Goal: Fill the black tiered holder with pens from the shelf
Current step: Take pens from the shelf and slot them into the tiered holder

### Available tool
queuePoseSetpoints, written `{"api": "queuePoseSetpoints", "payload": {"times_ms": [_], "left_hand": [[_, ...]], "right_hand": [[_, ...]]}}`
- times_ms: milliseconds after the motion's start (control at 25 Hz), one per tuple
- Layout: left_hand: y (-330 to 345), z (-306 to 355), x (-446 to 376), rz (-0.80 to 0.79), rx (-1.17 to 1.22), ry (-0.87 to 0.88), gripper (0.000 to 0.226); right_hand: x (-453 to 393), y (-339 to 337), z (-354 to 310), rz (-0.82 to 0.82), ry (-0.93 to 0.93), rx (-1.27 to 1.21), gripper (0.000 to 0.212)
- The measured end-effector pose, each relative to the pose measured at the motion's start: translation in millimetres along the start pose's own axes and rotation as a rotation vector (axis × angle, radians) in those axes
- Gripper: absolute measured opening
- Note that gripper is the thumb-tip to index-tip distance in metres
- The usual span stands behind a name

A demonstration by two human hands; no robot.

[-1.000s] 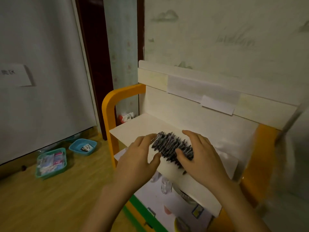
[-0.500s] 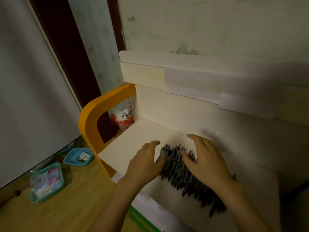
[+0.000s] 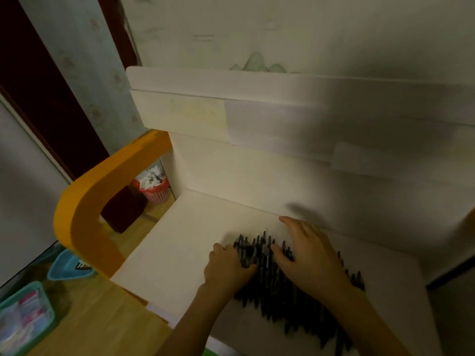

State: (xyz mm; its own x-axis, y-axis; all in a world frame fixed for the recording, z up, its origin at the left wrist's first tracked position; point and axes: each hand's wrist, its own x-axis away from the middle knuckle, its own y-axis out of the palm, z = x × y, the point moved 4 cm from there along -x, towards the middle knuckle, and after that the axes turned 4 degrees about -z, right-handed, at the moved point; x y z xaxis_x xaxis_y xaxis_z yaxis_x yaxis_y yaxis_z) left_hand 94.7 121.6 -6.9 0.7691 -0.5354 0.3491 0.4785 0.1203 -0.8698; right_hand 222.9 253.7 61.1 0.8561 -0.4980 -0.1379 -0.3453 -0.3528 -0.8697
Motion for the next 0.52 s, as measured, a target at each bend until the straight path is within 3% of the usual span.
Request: {"api": "queuePoseSetpoints", "payload": {"times_ms": [240, 520], "left_hand": [[5.7, 9.2, -17.0, -0.115, 0.064, 0.003, 0.085], [11.7, 19.2, -22.7, -0.092, 0.063, 0.084, 0.071]], "right_hand": [[-3.2, 11.1, -7.5, 0.007, 0.062, 0.008, 0.062], [0.9, 16.3, -17.0, 0.027, 0.097, 0.040, 0.059]]}}
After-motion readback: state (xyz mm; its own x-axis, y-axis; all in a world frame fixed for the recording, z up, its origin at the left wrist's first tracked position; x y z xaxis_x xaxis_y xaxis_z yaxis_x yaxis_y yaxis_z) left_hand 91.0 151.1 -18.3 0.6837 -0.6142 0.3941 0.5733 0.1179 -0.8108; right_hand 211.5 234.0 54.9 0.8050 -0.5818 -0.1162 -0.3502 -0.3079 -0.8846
